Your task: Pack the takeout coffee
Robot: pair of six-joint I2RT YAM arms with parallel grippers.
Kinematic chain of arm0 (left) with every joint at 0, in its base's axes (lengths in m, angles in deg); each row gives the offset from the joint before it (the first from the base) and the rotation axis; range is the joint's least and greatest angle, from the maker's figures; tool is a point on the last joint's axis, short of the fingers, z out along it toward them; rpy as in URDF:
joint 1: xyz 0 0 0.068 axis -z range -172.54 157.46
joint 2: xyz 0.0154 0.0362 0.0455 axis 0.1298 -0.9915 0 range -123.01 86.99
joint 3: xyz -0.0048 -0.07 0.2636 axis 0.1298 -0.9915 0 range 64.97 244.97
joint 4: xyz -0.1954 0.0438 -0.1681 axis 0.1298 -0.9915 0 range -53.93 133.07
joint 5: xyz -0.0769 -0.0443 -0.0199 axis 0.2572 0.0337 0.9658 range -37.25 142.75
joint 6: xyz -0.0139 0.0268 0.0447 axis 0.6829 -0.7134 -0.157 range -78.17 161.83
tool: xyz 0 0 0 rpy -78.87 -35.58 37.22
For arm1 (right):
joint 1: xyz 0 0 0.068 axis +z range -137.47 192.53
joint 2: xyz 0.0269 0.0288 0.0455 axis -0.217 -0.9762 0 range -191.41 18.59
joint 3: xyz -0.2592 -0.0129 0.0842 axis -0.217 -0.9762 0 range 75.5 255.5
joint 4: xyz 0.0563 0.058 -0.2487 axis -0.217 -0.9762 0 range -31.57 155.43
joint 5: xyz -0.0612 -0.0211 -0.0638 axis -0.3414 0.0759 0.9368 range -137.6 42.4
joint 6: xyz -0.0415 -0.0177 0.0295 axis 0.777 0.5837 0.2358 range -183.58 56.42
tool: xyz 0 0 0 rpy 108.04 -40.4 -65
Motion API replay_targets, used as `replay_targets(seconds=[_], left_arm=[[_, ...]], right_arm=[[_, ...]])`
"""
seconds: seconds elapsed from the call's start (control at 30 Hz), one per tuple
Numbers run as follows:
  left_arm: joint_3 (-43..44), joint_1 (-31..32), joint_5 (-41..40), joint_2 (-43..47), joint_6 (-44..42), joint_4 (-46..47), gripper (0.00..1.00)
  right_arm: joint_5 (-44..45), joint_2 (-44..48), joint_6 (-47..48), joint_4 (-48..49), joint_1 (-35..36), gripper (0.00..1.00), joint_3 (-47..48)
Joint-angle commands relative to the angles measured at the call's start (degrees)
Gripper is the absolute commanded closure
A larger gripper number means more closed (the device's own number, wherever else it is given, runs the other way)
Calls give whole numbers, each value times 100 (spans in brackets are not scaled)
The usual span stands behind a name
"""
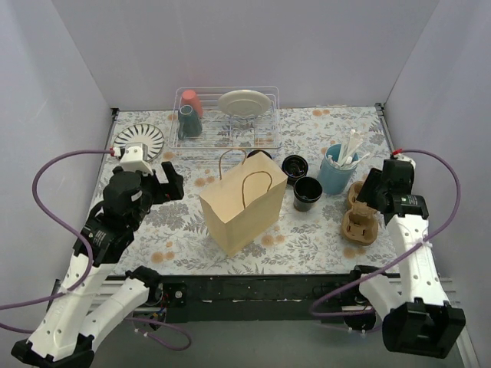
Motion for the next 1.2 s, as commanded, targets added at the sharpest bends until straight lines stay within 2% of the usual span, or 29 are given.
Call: replay_targets(seconds=[0.0, 0.2, 0.4, 1.17], left_arm=[[-567, -7, -627, 579, 116, 530, 2], [-1245, -7, -583, 1273, 108, 891, 2], [-1773, -7, -504, 1818, 239, 1128, 2], [-1659, -7, -565, 1643, 248, 1032, 2]], right_arm=[[-1510, -359, 786, 746, -805, 34, -289], [-1941, -781, 743, 1081, -1113, 34, -465], [-1828, -922, 848, 1133, -1272, 35, -606], [-1643, -1529, 1024, 1204, -1281, 46, -676]])
